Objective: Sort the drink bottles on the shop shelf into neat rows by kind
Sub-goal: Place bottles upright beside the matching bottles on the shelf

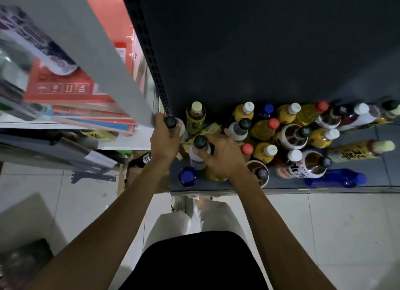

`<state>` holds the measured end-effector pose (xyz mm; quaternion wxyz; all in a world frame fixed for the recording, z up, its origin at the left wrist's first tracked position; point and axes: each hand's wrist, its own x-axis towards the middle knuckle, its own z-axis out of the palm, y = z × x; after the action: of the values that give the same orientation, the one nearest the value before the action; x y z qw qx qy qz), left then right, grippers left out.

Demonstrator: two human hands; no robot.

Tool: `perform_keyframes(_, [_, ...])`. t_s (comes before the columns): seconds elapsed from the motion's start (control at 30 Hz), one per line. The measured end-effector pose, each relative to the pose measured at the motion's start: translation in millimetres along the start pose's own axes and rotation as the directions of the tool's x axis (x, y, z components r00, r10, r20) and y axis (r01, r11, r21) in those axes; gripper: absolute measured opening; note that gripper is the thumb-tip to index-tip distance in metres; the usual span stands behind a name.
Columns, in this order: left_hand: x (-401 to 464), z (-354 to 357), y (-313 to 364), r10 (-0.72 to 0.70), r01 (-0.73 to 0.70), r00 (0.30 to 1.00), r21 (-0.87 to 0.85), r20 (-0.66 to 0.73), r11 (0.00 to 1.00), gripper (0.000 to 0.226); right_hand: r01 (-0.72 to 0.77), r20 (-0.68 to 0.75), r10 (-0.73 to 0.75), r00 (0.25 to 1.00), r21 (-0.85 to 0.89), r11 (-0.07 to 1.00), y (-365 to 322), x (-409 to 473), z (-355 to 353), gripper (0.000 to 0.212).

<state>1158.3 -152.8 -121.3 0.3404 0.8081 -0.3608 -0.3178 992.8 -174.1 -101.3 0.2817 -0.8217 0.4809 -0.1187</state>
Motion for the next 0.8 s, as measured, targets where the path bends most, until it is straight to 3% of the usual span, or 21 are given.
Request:
perform_keyframes(0.17, [-23, -35, 22, 0.242, -0.258, 0.962, -0.14, -0.124, 0.956, 0.028, -0.075, -0.297, 0.178, 0.938, 0.327, 0.942, -28, -19, -5, 0.029])
perform_keyframes(0.37, [-55, -63, 61, 0.437, -0.471, 0.881, -0.238, -0.183, 0.85, 0.04, 0.136, -0.545, 0.222, 0.808, 0.54, 0.831, -76, -30, -44, 0.015])
perform_keyframes(0.5, [-73, -73, 96, 0.622, -0.657, 0.747, -0.118, -0.235, 0.745, 0.042, 0.242, -0.628, 0.223, 0.746, 0.567, 0.787, -88, -41, -82, 0.017])
perform_keyframes(0.67, [-111, -66, 136, 0.639, -0.615, 0.762, -0.427, -0.106, 0.663, 0.035, 0.324, -0.684, 0.239, 0.69, 0.586, 0.743, -89, -73, -124, 0.017])
perform_keyframes(0.8, [-151, -48, 172, 0.74, -0.655, 0.672, -0.492, -0.032, 0.573, 0.019, 0.328, -0.731, 0.254, 0.633, 0.55, 0.768, -71, -120, -160, 0.013])
